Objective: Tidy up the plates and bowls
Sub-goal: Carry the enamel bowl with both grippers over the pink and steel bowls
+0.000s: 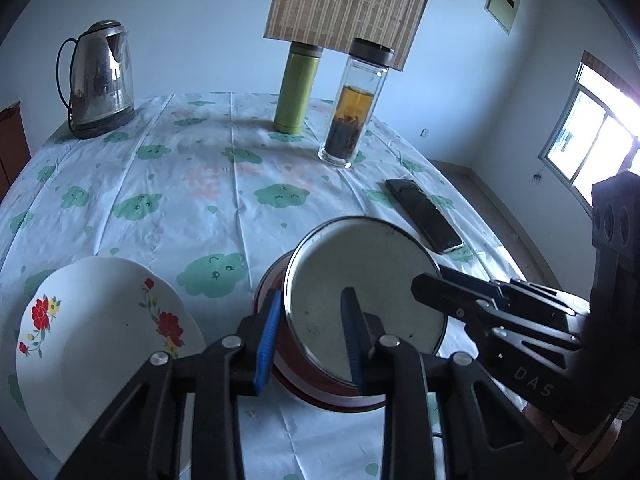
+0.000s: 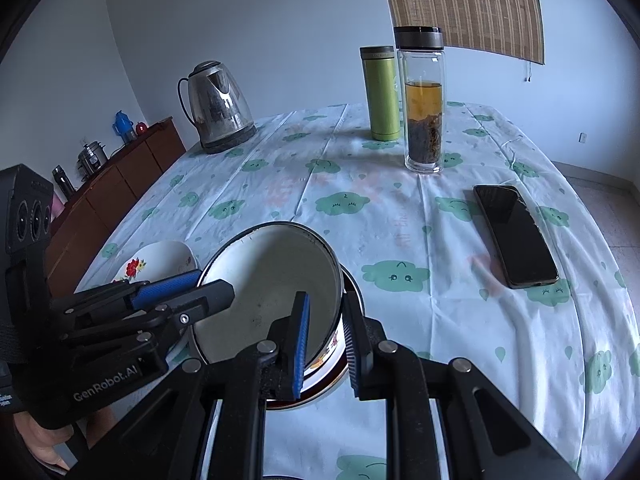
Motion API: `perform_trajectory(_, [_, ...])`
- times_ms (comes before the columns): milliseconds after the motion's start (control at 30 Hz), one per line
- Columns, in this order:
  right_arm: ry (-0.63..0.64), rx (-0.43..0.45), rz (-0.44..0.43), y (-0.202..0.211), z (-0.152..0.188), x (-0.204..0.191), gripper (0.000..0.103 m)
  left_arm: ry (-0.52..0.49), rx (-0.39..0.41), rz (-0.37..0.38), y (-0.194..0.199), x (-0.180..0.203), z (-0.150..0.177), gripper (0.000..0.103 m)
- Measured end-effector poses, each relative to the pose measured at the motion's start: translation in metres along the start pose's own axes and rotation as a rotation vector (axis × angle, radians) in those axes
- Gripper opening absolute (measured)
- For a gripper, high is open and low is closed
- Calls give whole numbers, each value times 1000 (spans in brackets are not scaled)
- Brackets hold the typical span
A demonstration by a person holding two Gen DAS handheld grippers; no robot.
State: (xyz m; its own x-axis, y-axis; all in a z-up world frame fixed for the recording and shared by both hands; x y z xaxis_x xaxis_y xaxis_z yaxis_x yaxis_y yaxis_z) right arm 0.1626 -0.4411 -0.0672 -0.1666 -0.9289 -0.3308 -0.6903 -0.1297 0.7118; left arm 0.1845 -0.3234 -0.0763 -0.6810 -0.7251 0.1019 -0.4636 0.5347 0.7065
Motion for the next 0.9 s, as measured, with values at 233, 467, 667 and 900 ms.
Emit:
perform_trajectory(233, [-21,-45,-9,-10,5,8,19,-15,1,-23,4,-3,-2,19])
perform_trajectory(467, [-15,-71,-22,-12,10,6,19,-29,-39,-50,-7,-1,6,19])
perform_trajectory(667, [-3,-65,-14,-8,9,7,19,-44,-47,-57,-10,2,8,19])
perform_trajectory(900, [-5,-68,-14,-8,9,7,19,-65,-44,-73,-10,4,8,19])
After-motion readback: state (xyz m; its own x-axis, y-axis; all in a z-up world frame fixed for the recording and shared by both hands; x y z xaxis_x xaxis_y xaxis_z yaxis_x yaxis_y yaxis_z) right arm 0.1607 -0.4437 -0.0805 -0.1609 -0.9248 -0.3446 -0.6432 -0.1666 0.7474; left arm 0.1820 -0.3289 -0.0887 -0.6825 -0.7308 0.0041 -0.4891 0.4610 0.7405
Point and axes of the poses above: each gripper's, at about its wrist camera, not at the fingertips, and y roughly against the way its jaws point, x to its right, z to its underside, the point moved 8 cm from there along -y, roughly the way its jaws point, and after that the axes turned 13 degrees about -y, right-handed, at the moved point
